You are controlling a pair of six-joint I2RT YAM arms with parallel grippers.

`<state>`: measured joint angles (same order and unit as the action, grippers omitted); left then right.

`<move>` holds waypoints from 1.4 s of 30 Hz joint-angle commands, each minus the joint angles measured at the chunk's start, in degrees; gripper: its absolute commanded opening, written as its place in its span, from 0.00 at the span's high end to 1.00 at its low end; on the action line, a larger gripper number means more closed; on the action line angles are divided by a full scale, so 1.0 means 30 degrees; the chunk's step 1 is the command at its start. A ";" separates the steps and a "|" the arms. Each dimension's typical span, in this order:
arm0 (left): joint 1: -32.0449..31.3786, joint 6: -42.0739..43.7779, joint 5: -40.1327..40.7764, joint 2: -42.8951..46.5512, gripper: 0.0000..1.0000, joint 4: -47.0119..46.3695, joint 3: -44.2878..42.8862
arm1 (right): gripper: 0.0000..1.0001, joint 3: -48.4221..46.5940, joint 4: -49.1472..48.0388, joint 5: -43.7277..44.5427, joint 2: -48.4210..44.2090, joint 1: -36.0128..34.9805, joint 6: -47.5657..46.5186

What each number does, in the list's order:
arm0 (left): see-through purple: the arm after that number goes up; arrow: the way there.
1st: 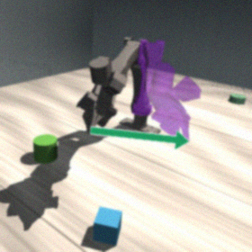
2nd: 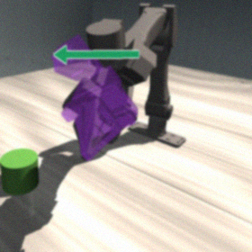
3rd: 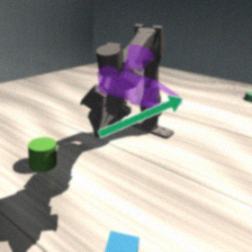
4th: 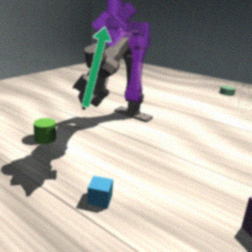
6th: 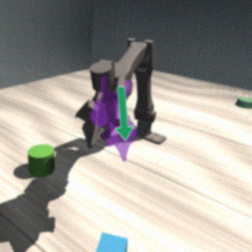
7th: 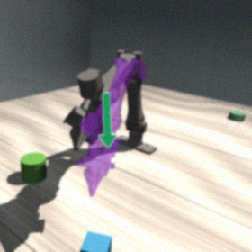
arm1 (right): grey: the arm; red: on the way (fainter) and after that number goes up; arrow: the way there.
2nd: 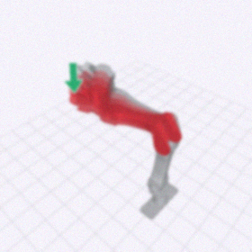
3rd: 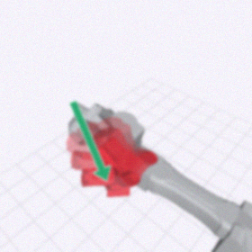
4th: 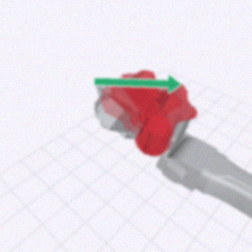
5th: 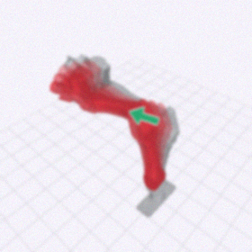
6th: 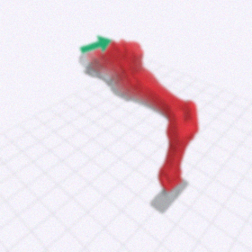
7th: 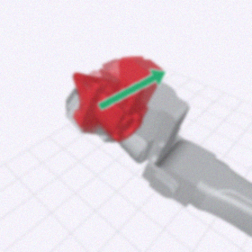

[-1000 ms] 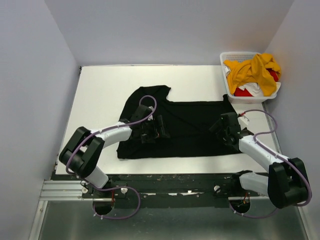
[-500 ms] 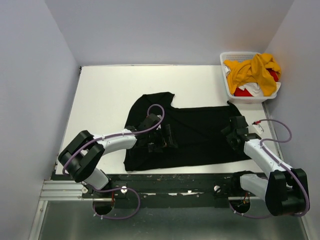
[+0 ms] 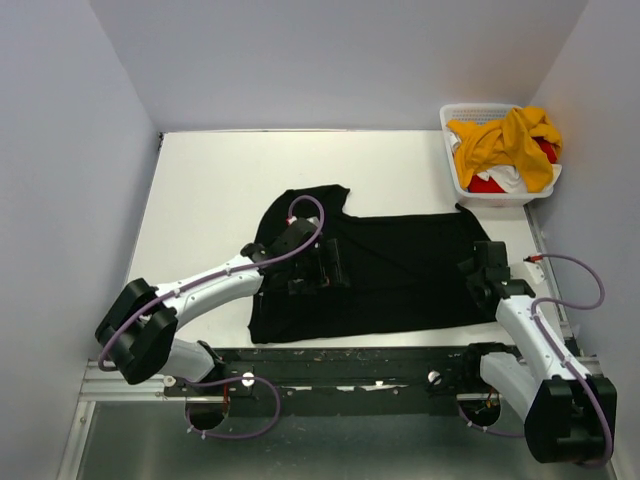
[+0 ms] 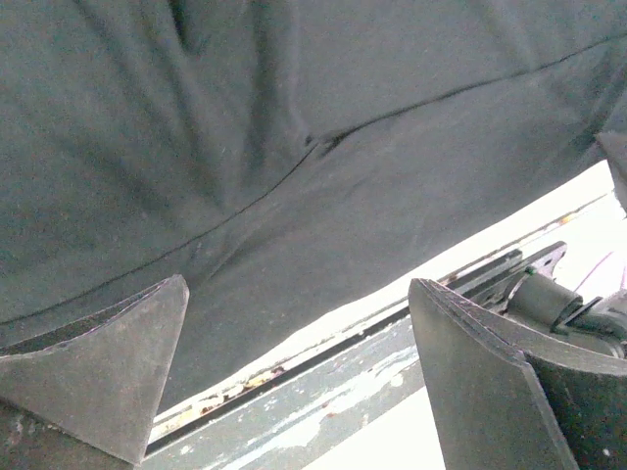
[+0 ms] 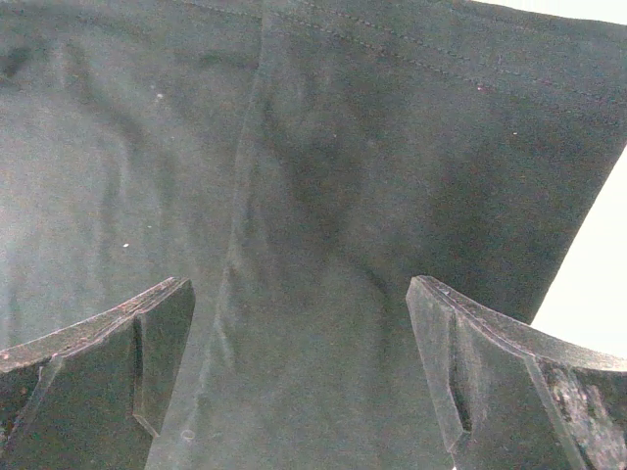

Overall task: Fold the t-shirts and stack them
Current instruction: Fold the flattened tshirt in 1/3 of the way, then grab the side of the flattened tshirt furthest away from the robot with both arms

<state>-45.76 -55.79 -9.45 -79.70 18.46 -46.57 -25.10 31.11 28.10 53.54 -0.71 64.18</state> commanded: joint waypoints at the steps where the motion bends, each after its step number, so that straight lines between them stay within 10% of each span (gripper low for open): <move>1: 0.0275 0.1399 0.2367 0.0837 0.01 0.2083 -0.2116 | 0.00 0.0398 0.1095 0.0424 -0.1285 0.0126 0.0571; 12: 0.5461 0.3081 0.0925 -0.0491 0.01 0.0020 -0.4195 | 0.00 -0.0842 0.1034 0.0471 -0.5090 0.0145 -0.1554; 25: 0.8850 0.1572 0.0731 -1.0527 0.01 0.0619 -1.2713 | 0.00 0.0388 -0.3521 -0.2366 -0.6991 0.0138 -0.4142; 42: 0.9901 -0.4718 -0.3321 -1.4086 0.16 -0.4996 -1.2358 | 0.00 0.0458 -0.3911 -0.1823 -0.7281 0.0144 -0.4107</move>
<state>-16.64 -63.94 -15.29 -119.70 8.16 -83.20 -24.18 20.56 21.93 32.51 -0.62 52.42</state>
